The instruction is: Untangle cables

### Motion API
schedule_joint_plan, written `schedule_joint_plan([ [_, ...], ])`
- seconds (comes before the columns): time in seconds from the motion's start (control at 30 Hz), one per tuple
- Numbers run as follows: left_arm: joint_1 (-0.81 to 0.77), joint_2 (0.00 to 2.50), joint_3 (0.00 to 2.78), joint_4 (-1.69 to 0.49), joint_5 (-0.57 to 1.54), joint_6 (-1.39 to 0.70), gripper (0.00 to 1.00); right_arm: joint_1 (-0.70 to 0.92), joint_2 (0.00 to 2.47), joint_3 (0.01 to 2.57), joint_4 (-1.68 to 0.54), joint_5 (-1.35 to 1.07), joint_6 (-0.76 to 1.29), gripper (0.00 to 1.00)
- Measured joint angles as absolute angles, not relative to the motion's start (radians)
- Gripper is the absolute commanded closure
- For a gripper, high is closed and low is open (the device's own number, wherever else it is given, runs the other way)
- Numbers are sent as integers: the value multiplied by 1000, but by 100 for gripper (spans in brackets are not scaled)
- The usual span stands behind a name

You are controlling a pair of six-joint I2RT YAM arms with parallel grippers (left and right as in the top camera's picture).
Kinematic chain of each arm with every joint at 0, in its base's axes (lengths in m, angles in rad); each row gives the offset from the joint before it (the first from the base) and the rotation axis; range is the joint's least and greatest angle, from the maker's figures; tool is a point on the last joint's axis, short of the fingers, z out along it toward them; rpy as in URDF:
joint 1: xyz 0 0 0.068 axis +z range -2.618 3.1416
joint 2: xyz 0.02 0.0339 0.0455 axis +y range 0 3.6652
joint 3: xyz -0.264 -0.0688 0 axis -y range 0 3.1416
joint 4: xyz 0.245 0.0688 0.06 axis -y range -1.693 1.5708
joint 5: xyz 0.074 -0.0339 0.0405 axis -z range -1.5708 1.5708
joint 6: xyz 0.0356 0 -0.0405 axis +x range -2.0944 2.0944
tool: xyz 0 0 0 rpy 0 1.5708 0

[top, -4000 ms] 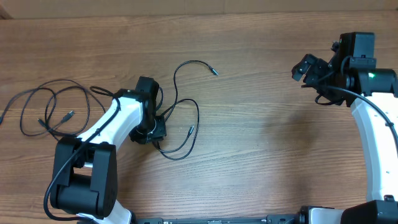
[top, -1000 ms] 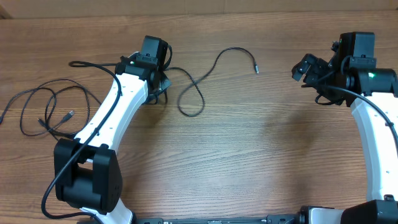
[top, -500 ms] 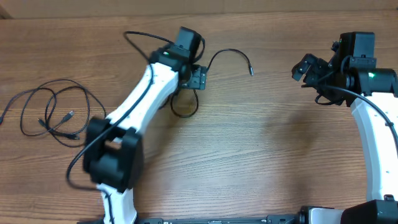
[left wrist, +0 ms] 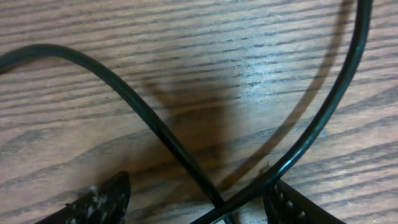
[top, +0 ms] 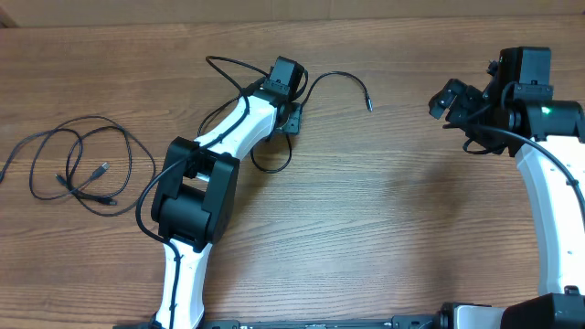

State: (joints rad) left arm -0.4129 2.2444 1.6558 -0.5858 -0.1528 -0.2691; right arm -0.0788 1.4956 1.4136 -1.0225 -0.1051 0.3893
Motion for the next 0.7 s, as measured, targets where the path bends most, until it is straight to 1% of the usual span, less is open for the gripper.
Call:
schedule_joint_plan([
  [0.13, -424, 2246, 1656, -527, -150, -282, 42, -79, 1496, 1414, -1022, -105, 389, 0],
  [0.17, -426, 2250, 1656, -515, -149, -283, 47, -79, 1496, 1414, -1023, -105, 390, 0],
  [0.2, -426, 2262, 1656, -500, -149, -285, 70, -79, 1496, 1414, -1022, -105, 389, 0],
  [0.23, -426, 2273, 1658, -482, -146, -289, 96, -79, 1496, 1414, -1022, -105, 390, 0],
  [0.33, -426, 2274, 1662, -482, -146, -290, 96, -79, 1496, 1414, -1022, -105, 389, 0],
  [0.43, -426, 2263, 1692, -572, -142, -289, 96, -79, 1496, 1414, -1022, -105, 389, 0],
  [0.5, -426, 2197, 1720, -604, -139, -289, 96, -79, 1496, 1414, -1022, -105, 389, 0],
  [0.6, -425, 1982, 1750, -569, -139, -289, 96, -79, 1496, 1414, -1023, -105, 389, 0],
  [0.63, -417, 1858, 1765, -520, -146, -289, 96, -79, 1496, 1414, -1022, -105, 390, 0],
  [0.7, -395, 1769, 1778, -478, -146, -279, 96, -79, 1496, 1414, -1022, -105, 389, 0],
])
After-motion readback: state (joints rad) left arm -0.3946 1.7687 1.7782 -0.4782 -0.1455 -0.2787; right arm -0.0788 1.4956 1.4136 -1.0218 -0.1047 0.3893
